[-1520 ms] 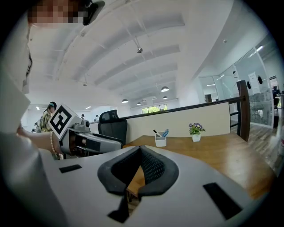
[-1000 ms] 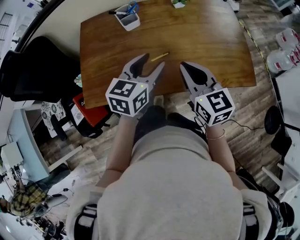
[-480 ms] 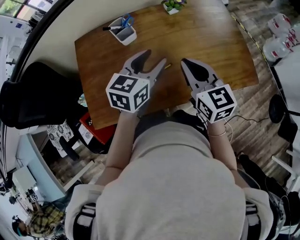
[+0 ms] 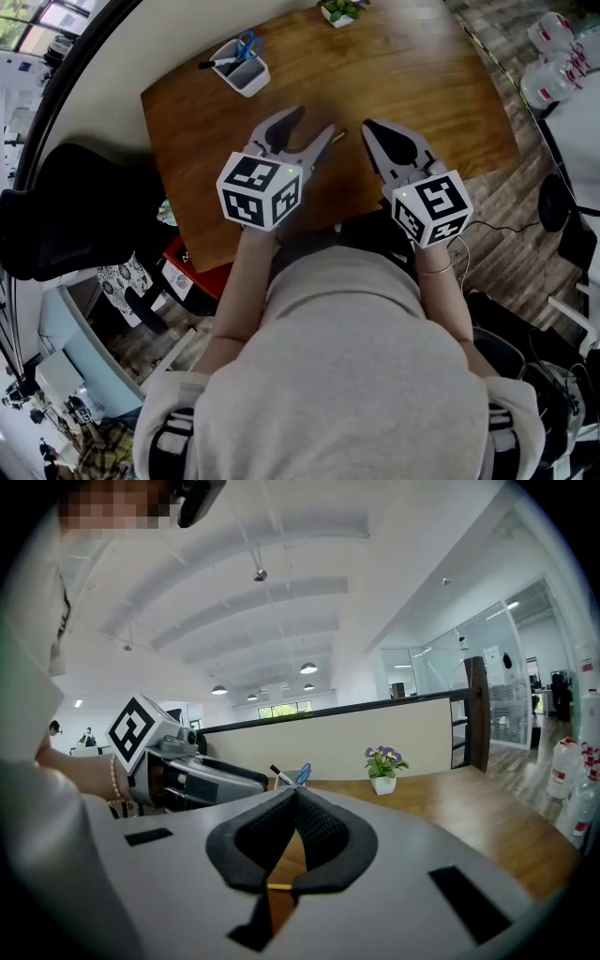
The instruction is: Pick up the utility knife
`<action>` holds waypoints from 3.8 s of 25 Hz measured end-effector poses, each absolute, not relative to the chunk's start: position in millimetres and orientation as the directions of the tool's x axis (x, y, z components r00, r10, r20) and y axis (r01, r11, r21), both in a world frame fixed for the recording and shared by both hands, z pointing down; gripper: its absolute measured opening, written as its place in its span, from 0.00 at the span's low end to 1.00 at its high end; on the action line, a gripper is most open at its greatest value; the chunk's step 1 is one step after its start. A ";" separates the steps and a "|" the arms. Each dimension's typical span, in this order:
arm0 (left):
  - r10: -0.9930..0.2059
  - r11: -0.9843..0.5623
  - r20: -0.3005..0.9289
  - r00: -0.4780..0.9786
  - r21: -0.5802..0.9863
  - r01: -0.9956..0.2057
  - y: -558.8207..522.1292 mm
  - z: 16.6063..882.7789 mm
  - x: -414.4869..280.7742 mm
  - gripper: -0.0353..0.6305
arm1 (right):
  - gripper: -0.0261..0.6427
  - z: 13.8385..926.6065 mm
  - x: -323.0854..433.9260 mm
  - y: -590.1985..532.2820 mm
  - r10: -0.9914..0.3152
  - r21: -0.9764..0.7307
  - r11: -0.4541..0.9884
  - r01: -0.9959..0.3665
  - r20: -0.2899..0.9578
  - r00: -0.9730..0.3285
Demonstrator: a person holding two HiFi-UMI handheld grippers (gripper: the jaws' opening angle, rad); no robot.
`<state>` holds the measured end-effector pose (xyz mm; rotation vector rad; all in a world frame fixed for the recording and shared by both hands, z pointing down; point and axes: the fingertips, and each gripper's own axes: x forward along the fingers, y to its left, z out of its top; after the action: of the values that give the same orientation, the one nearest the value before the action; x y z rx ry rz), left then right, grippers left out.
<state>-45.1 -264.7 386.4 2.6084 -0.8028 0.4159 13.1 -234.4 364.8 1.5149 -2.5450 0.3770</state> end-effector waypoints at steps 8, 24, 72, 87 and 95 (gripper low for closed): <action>-0.466 -0.752 0.402 0.788 0.290 -0.592 -274.9 398.4 -40.2 0.38 | 0.06 373.6 21.7 -244.0 -0.828 -0.140 0.458 -0.878 0.292 -0.479; -0.455 -0.732 0.504 0.734 0.259 -0.631 -270.2 431.1 -25.5 0.36 | 0.06 399.6 34.9 -255.1 -0.743 -0.175 0.531 -0.829 0.374 -0.555; -0.238 -0.837 0.793 0.560 0.125 -0.532 -271.2 576.9 12.0 0.30 | 0.06 527.1 67.3 -238.0 -0.645 -0.376 0.424 -0.824 0.513 -0.566; -0.228 -0.857 0.832 0.505 0.074 -0.509 -272.0 592.5 13.9 0.28 | 0.06 539.4 73.3 -243.2 -0.650 -0.419 0.384 -0.823 0.510 -0.563; -0.219 -0.859 0.836 0.503 0.080 -0.507 -267.5 592.8 12.9 0.24 | 0.06 537.2 71.7 -249.9 -0.658 -0.419 0.391 -0.819 0.495 -0.567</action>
<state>12.9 -267.5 592.8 2.4353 -0.6085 1.2883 71.7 -249.9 537.2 1.3049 -2.4026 0.9382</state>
